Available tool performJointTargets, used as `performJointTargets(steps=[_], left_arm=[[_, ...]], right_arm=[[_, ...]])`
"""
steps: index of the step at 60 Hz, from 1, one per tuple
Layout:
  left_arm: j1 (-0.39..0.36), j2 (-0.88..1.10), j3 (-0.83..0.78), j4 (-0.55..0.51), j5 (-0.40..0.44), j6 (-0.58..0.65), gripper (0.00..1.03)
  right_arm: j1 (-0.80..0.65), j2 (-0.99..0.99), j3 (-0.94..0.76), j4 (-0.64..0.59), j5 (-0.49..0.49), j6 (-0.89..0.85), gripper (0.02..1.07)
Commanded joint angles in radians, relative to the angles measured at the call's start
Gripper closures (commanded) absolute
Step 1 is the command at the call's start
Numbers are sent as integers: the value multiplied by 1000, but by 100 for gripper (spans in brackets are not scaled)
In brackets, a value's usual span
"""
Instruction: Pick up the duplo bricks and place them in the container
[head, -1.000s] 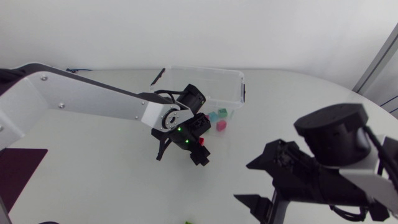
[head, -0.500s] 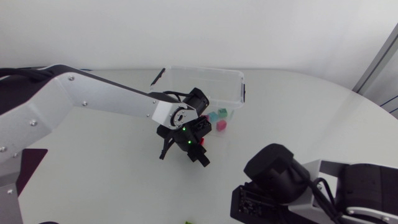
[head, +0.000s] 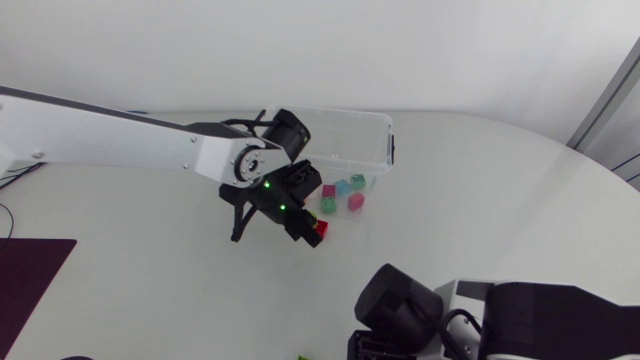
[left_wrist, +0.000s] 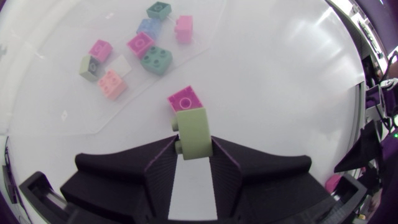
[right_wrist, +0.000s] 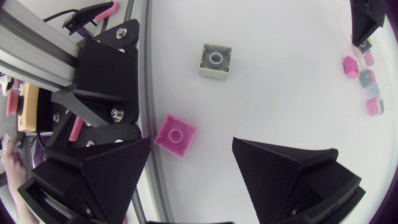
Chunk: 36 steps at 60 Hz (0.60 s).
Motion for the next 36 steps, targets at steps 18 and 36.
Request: performJointTargets(steps=[18, 36], left_arm=[[41, -184, -66, -71, 27, 25, 87], [41, -238, -106, -77, 34, 31, 87]], right_arm=[[31, 84, 70, -101, -23, -42, 14], [38, 162, 117, -149, -29, -78, 35]])
